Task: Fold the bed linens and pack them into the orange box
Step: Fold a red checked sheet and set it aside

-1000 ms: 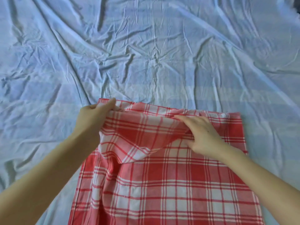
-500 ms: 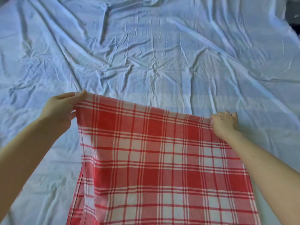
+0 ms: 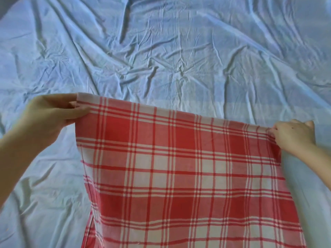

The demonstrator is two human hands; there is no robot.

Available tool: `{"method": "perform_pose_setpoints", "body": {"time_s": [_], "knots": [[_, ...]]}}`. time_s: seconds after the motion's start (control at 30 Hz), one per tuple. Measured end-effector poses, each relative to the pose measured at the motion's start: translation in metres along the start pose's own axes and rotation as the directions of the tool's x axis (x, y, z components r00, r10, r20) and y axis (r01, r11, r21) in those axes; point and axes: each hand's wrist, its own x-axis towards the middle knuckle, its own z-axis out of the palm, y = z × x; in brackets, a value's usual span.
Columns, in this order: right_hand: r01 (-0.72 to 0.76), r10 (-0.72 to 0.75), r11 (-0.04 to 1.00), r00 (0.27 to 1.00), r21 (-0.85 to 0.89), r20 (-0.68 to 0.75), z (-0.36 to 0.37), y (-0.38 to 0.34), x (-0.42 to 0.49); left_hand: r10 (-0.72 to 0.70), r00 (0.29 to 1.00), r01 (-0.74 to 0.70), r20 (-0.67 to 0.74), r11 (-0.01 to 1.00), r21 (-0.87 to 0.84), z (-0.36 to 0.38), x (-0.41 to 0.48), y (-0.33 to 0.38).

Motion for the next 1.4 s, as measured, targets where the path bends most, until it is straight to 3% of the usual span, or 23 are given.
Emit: {"method": "perform_pose_setpoints", "body": {"time_s": [0.1, 0.23, 0.37, 0.5, 0.63, 0.73, 0.8, 0.87, 0.93, 1.0, 1.17, 1.27, 1.33, 1.4], "knots": [[0.03, -0.022, 0.991, 0.998, -0.133, 0.062, 0.009, -0.016, 0.006, -0.026, 0.981, 0.102, -0.193, 0.915, 0.391, 0.012, 0.038, -0.041], [-0.032, 0.041, 0.98, 0.998, -0.196, 0.039, 0.017, -0.028, 0.017, -0.075, 0.946, 0.238, -0.314, 0.82, 0.521, 0.036, 0.079, -0.087], [-0.084, 0.094, 0.976, 0.995, -0.199, 0.04, 0.036, -0.025, 0.028, -0.083, 0.942, 0.276, -0.326, 0.746, 0.606, 0.053, 0.086, -0.106], [-0.089, 0.109, 0.979, 0.988, -0.181, 0.105, 0.058, -0.022, 0.034, -0.107, 0.938, 0.293, -0.331, 0.754, 0.588, 0.06, 0.088, -0.119], [-0.078, 0.077, 0.997, 0.994, -0.022, -0.074, 0.074, -0.013, 0.033, -0.224, 0.939, 0.303, -0.261, 0.899, 0.317, 0.061, 0.068, -0.121], [-0.025, 0.074, 0.975, 0.974, 0.223, -0.214, 0.019, -0.054, -0.007, -0.317, 0.942, 0.331, -0.109, 0.929, 0.165, 0.046, 0.041, -0.125], [0.113, 0.024, 0.894, 0.954, 0.433, -0.298, -0.027, -0.101, -0.051, -0.4, 0.916, 0.398, -0.03, 0.899, 0.183, 0.04, 0.021, -0.129], [0.302, -0.109, 0.721, 0.938, 0.624, -0.329, -0.068, -0.153, -0.1, -0.499, 0.866, 0.482, 0.041, 0.853, 0.201, 0.035, -0.002, -0.134], [0.365, -0.257, 0.519, 0.929, 0.773, -0.267, -0.093, -0.203, -0.142, -0.574, 0.812, 0.546, 0.109, 0.812, 0.204, 0.028, -0.026, -0.139], [0.344, -0.367, 0.444, 0.912, 0.827, -0.183, -0.108, -0.249, -0.172, -0.611, 0.769, 0.585, 0.186, 0.791, 0.179, 0.022, -0.051, -0.144], [0.264, -0.506, 0.555, 0.86, 0.789, 0.068, -0.099, -0.316, -0.203, -0.635, 0.703, 0.646, 0.319, 0.758, 0.086, 0.009, -0.111, -0.165], [0.277, -0.497, 0.625, 0.862, 0.729, 0.098, -0.09, -0.322, -0.212, -0.596, 0.772, 0.601, 0.221, 0.798, 0.049, -0.001, -0.143, -0.177], [0.285, -0.459, 0.618, 0.888, 0.733, 0.041, -0.093, -0.32, -0.217, -0.572, 0.82, 0.571, 0.021, 0.82, 0.026, -0.005, -0.154, -0.184], [0.312, -0.393, 0.58, 0.916, 0.753, -0.077, -0.1, -0.322, -0.229, -0.495, 0.85, 0.519, -0.18, 0.846, 0.125, -0.008, -0.163, -0.192]]}}
